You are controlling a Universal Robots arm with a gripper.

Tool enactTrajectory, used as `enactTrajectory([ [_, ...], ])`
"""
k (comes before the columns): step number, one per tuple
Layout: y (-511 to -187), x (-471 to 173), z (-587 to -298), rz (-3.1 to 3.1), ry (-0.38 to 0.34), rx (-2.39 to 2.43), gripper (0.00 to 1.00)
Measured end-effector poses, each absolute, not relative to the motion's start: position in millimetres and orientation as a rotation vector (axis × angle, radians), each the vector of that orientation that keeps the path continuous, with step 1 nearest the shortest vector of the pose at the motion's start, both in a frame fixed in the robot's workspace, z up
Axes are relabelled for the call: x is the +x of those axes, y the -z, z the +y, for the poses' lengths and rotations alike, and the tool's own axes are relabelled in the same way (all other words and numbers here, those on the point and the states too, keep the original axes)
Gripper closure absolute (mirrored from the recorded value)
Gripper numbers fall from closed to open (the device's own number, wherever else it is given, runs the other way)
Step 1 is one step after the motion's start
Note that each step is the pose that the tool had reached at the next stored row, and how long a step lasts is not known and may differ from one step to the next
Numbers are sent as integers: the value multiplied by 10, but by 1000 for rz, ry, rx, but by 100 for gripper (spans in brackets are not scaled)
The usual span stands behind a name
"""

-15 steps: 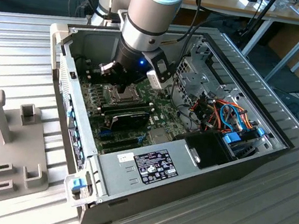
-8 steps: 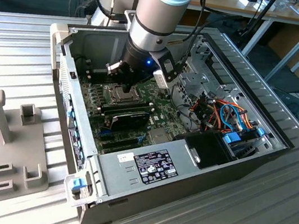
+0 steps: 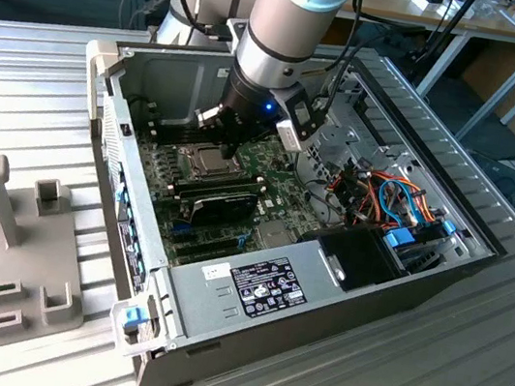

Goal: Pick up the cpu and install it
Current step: 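Install the second cpu locking lever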

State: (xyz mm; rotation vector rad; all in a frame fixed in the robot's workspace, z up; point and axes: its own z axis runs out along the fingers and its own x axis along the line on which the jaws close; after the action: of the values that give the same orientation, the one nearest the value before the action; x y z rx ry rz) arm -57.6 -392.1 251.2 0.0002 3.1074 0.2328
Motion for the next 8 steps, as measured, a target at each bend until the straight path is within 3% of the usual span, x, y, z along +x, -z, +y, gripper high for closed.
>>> enactTrajectory([
  [8, -2681, -575, -3910, 3109, -215, 0, 89],
])
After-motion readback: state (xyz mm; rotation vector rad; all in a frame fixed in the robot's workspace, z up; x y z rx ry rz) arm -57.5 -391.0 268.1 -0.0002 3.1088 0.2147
